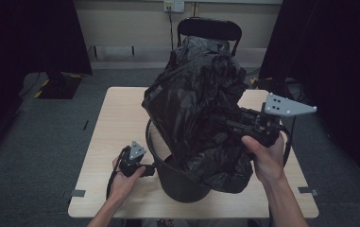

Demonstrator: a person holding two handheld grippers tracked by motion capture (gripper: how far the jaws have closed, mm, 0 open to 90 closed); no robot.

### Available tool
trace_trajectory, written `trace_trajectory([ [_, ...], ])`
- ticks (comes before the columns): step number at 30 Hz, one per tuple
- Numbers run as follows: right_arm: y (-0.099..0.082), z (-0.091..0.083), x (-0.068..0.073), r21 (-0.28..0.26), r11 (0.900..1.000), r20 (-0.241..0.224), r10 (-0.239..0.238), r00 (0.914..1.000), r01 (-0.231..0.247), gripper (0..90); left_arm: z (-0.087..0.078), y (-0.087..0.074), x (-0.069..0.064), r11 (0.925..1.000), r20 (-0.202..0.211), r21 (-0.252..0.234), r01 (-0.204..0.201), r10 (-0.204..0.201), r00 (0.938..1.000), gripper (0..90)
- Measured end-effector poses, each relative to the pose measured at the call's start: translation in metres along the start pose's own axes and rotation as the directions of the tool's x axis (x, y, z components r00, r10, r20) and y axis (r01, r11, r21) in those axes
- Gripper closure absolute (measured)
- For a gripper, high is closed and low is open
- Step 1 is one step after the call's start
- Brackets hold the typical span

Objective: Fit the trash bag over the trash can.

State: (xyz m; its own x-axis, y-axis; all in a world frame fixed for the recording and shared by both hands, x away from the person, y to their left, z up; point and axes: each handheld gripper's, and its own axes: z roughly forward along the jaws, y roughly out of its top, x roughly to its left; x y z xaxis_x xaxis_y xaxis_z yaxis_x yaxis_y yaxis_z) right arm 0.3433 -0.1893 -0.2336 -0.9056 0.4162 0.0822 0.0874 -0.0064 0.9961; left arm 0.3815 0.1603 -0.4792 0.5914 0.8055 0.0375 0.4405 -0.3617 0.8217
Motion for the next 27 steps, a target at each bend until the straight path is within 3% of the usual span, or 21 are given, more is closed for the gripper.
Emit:
trace_trajectory([
  [1,0.000,0.001,-0.001,0.009,1.0000,0.006,-0.001,1.0000,0.001,66.3,-0.002,0.000,0.002,0.9998,-0.019,0.001,0.020,-0.020,0.9996,18.7],
  [3,-0.001,0.003,-0.002,0.018,0.9998,0.023,0.005,0.9997,-0.005,53.5,-0.007,-0.001,0.010,0.9967,-0.008,-0.024,0.077,-0.077,0.9970,19.4],
  [4,-0.001,0.004,-0.003,0.018,0.9998,0.030,0.006,0.9995,-0.007,51.8,-0.010,-0.001,0.013,0.9958,-0.018,-0.032,0.086,-0.087,0.9961,19.3],
  [6,-0.002,0.005,-0.003,0.035,0.9994,0.038,-0.002,0.9993,0.001,45.0,-0.017,0.001,0.019,0.9944,-0.022,-0.051,0.092,-0.094,0.9954,19.2],
  [9,-0.003,0.010,-0.005,0.058,0.9983,0.070,0.000,0.9975,-0.004,33.0,-0.028,0.003,0.025,0.9884,0.009,-0.089,0.123,-0.122,0.9924,18.5],
  [12,-0.002,0.011,-0.006,0.057,0.9983,0.074,0.004,0.9973,-0.008,27.9,-0.037,0.006,0.026,0.9871,0.009,-0.116,0.110,-0.109,0.9940,18.9],
  [17,-0.001,0.011,-0.006,0.055,0.9984,0.076,0.005,0.9971,-0.009,25.2,-0.048,0.013,0.024,0.9839,0.039,-0.162,0.075,-0.070,0.9968,19.0],
  [22,-0.004,0.009,-0.007,0.063,0.9980,0.089,0.000,0.9961,-0.006,26.2,-0.062,0.017,0.025,0.9764,0.049,-0.203,0.073,-0.064,0.9967,20.4],
  [27,-0.007,0.003,-0.005,0.086,0.9959,0.099,-0.036,0.9944,0.027,33.9,-0.083,0.022,0.030,0.9630,0.085,-0.257,0.080,-0.060,0.9946,22.1],
])
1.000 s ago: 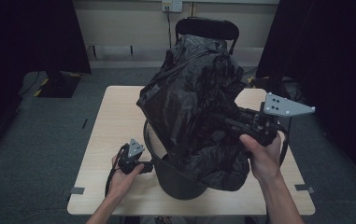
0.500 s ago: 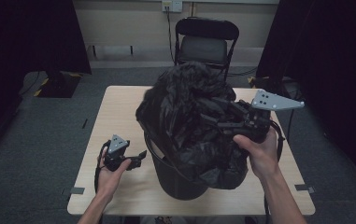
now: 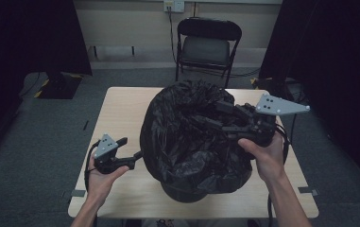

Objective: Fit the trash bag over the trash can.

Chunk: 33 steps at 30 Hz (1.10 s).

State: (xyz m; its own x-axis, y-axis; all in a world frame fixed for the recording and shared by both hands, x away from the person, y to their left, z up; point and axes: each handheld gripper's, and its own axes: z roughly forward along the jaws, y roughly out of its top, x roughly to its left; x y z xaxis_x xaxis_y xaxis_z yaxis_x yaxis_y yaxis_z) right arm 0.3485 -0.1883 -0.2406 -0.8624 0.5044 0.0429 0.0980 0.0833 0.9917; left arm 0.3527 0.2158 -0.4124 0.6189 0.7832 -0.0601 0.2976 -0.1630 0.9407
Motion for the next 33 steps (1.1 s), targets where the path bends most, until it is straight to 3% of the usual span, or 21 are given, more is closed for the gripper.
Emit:
trace_trajectory([
  [5,-0.001,-0.009,0.000,-0.003,0.9999,-0.012,0.014,0.9998,-0.014,41.2,-0.021,0.013,-0.002,0.9984,0.038,-0.057,0.005,-0.003,0.9993,23.8],
  [9,-0.002,-0.015,-0.002,0.021,0.9998,0.015,0.007,0.9999,-0.008,42.2,-0.037,0.025,-0.007,0.9945,0.121,-0.100,0.031,-0.019,0.9925,37.3],
  [11,-0.005,-0.019,-0.003,0.026,0.9996,0.020,0.002,0.9998,-0.003,44.4,-0.042,0.031,-0.011,0.9942,0.155,-0.104,0.027,-0.011,0.9879,43.6],
  [15,-0.012,-0.028,-0.003,0.017,0.9998,0.026,0.005,0.9996,-0.006,48.6,-0.053,0.042,-0.021,0.9861,0.213,-0.161,0.043,-0.008,0.9771,43.2],
  [18,-0.017,-0.035,-0.003,0.003,0.9999,0.033,0.012,0.9994,-0.012,50.4,-0.058,0.049,-0.027,0.9762,0.265,-0.204,0.073,-0.016,0.9641,40.7],
  [26,-0.028,-0.053,-0.005,0.003,0.9997,0.056,0.025,0.9981,-0.025,49.0,-0.061,0.070,-0.033,0.9579,0.268,-0.273,0.089,-0.013,0.9634,39.0],
  [30,-0.033,-0.059,-0.004,0.008,0.9995,0.067,0.029,0.9973,-0.029,46.7,-0.058,0.081,-0.038,0.9462,0.301,-0.310,0.092,0.006,0.9538,32.8],
  [32,-0.036,-0.061,-0.004,0.010,0.9996,0.074,0.027,0.9969,-0.028,45.8,-0.053,0.086,-0.043,0.9493,0.303,-0.304,0.081,0.015,0.9529,25.9],
  [33,-0.037,-0.061,-0.004,0.009,0.9995,0.075,0.029,0.9968,-0.030,45.1,-0.050,0.088,-0.044,0.9502,0.293,-0.301,0.079,0.013,0.9560,22.0],
])
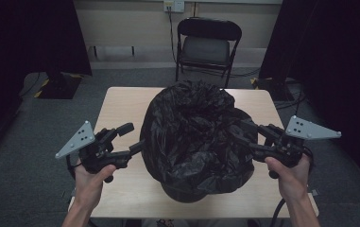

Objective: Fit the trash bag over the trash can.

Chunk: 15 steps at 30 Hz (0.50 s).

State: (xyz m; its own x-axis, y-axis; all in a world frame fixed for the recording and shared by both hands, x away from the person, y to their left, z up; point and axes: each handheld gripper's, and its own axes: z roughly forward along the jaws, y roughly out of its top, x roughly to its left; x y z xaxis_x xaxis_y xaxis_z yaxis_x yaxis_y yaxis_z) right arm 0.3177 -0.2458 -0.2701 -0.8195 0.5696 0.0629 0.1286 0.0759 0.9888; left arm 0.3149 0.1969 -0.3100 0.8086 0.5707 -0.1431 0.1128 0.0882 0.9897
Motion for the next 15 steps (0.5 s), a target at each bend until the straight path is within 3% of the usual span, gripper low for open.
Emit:
trace_trajectory([
  [3,-0.003,-0.001,-0.001,0.000,1.0000,0.007,0.010,0.9999,-0.010,44.6,0.010,0.000,0.002,0.9999,-0.008,0.008,0.008,-0.008,0.9999,15.5],
  [7,-0.006,-0.001,-0.002,0.009,0.9998,0.007,0.019,0.9998,-0.019,44.5,0.018,-0.004,0.003,0.9986,0.015,0.047,0.026,-0.026,0.9995,16.5],
  [8,-0.007,-0.001,-0.003,0.012,0.9997,0.007,0.022,0.9997,-0.022,44.5,0.018,-0.005,0.004,0.9981,0.031,0.057,0.026,-0.028,0.9991,20.3],
  [9,-0.008,-0.001,-0.003,0.012,0.9997,0.008,0.022,0.9997,-0.022,44.5,0.018,-0.006,0.004,0.9980,0.055,0.052,0.037,-0.040,0.9977,29.6],
  [11,-0.008,-0.001,-0.003,0.009,0.9996,0.008,0.027,0.9996,-0.027,44.5,0.017,-0.006,0.003,0.9981,0.048,0.049,0.037,-0.039,0.9981,35.0],
  [13,-0.009,-0.002,-0.004,0.008,0.9995,0.007,0.029,0.9996,-0.029,44.5,0.012,-0.004,0.003,0.9991,0.025,0.038,0.016,-0.017,0.9995,57.8],
  [14,-0.009,-0.002,-0.003,0.007,0.9996,0.008,0.028,0.9996,-0.029,44.3,0.006,-0.005,0.006,0.9986,0.048,0.027,0.045,-0.046,0.9978,66.7],
  [15,-0.009,-0.002,-0.003,0.009,0.9995,0.008,0.030,0.9995,-0.030,44.3,0.004,-0.005,0.007,0.9986,0.053,0.025,0.047,-0.049,0.9974,68.9],
])
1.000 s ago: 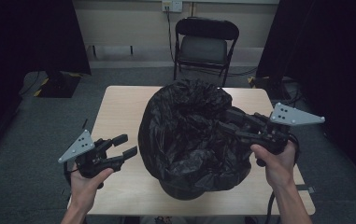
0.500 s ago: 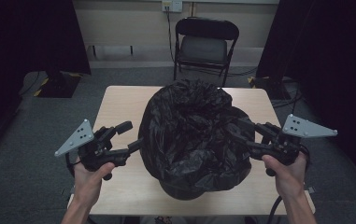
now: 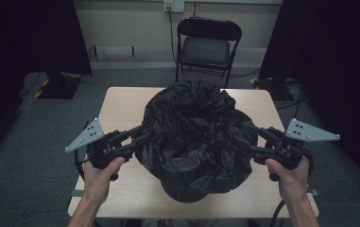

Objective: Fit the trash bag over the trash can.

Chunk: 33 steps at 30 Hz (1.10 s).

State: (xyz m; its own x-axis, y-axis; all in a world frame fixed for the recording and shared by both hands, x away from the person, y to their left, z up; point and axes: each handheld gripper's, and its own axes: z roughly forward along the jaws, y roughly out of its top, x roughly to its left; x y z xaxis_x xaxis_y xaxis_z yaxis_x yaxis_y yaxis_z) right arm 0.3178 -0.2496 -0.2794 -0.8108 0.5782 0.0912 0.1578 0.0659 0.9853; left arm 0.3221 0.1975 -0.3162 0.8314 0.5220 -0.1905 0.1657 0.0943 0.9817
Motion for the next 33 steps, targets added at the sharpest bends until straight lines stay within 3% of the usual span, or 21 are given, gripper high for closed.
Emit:
trace_trajectory([
  [4,0.000,0.000,0.000,-0.003,1.0000,0.001,0.000,1.0000,0.000,43.8,-0.006,-0.002,-0.003,1.0000,0.003,0.001,-0.009,0.009,1.0000,75.8],
  [5,-0.001,0.000,0.000,-0.005,1.0000,0.004,0.004,1.0000,-0.004,43.7,-0.008,-0.003,-0.005,1.0000,0.006,0.002,-0.008,0.008,0.9999,81.8],
  [8,-0.003,-0.002,0.000,0.000,1.0000,0.010,0.005,0.9999,-0.005,43.5,-0.019,-0.011,-0.014,0.9998,0.038,0.002,-0.020,0.020,0.9991,85.9],
  [11,-0.005,-0.005,-0.002,-0.001,0.9999,0.017,0.013,0.9998,-0.013,43.4,-0.023,-0.018,-0.019,0.9994,0.042,0.010,-0.034,0.034,0.9985,88.2],
  [15,-0.009,-0.009,-0.004,-0.005,0.9997,0.025,0.022,0.9994,-0.022,43.6,-0.028,-0.046,-0.024,0.9939,0.015,0.080,-0.076,0.075,0.9971,89.3],
  [18,-0.012,-0.010,-0.007,0.001,0.9996,0.031,0.029,0.9991,-0.029,43.9,-0.025,-0.059,-0.019,0.9898,-0.014,0.123,-0.071,0.073,0.9972,89.8],
  [21,-0.017,-0.013,-0.007,0.002,0.9995,0.023,0.030,0.9993,-0.030,43.3,-0.022,-0.066,-0.016,0.9872,-0.008,0.145,-0.066,0.068,0.9977,89.8],
  [23,-0.018,-0.017,-0.007,0.006,0.9996,0.031,0.028,0.9991,-0.028,40.9,-0.020,-0.069,-0.016,0.9838,-0.011,0.162,-0.076,0.079,0.9969,89.8],
  [26,-0.020,-0.025,-0.004,-0.014,0.9995,0.033,0.030,0.9990,-0.030,31.5,-0.022,-0.074,-0.014,0.9851,-0.004,0.162,-0.059,0.060,0.9982,90.0],
  [27,-0.022,-0.028,-0.002,-0.016,0.9995,0.025,0.028,0.9993,-0.028,27.3,-0.023,-0.075,-0.014,0.9877,0.015,0.150,-0.045,0.043,0.9990,90.0],
  [29,-0.025,-0.032,0.002,-0.005,0.9991,0.002,0.043,0.9991,-0.043,16.8,-0.026,-0.075,-0.015,0.9899,0.015,0.136,-0.040,0.038,0.9992,87.7],
  [32,-0.031,-0.041,0.010,-0.016,0.9983,-0.048,0.054,0.9974,-0.055,16.3,-0.032,-0.067,-0.017,0.9955,0.004,0.093,-0.021,0.021,0.9998,64.0],
  [33,-0.032,-0.044,0.013,-0.027,0.9982,-0.065,0.052,0.9965,-0.054,16.3,-0.035,-0.064,-0.017,0.9970,0.009,0.075,-0.019,0.018,0.9998,60.5],
])
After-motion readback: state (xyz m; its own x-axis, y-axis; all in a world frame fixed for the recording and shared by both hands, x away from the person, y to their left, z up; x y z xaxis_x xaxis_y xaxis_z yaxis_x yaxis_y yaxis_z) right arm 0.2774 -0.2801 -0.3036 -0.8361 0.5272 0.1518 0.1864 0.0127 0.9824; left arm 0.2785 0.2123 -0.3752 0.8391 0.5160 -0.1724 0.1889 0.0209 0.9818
